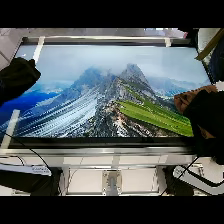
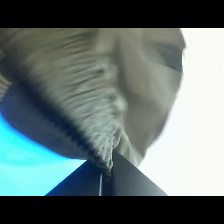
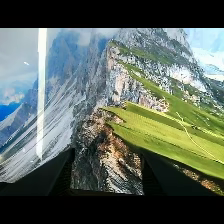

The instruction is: Fold the clothes and pants, and hang the long-sleeved shirts on hangers.

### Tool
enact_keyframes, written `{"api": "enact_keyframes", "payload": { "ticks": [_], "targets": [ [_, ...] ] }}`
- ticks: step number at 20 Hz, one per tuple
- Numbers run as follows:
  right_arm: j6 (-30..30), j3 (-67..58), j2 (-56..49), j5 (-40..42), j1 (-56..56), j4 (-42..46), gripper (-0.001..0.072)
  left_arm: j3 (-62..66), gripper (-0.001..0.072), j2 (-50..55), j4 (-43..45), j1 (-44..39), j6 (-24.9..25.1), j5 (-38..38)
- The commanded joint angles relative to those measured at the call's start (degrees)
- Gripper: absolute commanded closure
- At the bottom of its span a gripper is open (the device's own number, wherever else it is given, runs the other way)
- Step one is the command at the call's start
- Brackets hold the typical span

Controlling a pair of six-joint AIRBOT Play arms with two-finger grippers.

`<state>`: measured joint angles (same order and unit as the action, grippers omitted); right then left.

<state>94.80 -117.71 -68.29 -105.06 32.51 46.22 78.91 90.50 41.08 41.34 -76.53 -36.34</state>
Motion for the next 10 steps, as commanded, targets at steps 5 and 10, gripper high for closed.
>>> {"api": "enact_keyframes", "payload": {
  "ticks": [5, 10],
  "targets": [
    [-10.3, 0.0, -0.1, 0.0, 0.0, 5.4, 0.0269, 0.1, 0.0697, -27.4, -0.6, -17.5, 7.1, -21.7],
    [-14.4, 0.2, -1.4, 2.2, 0.0, 6.9, 0.0269, -0.3, 0.0697, -30.7, -0.6, -37.8, 2.8, -27.6]
  ]
}}
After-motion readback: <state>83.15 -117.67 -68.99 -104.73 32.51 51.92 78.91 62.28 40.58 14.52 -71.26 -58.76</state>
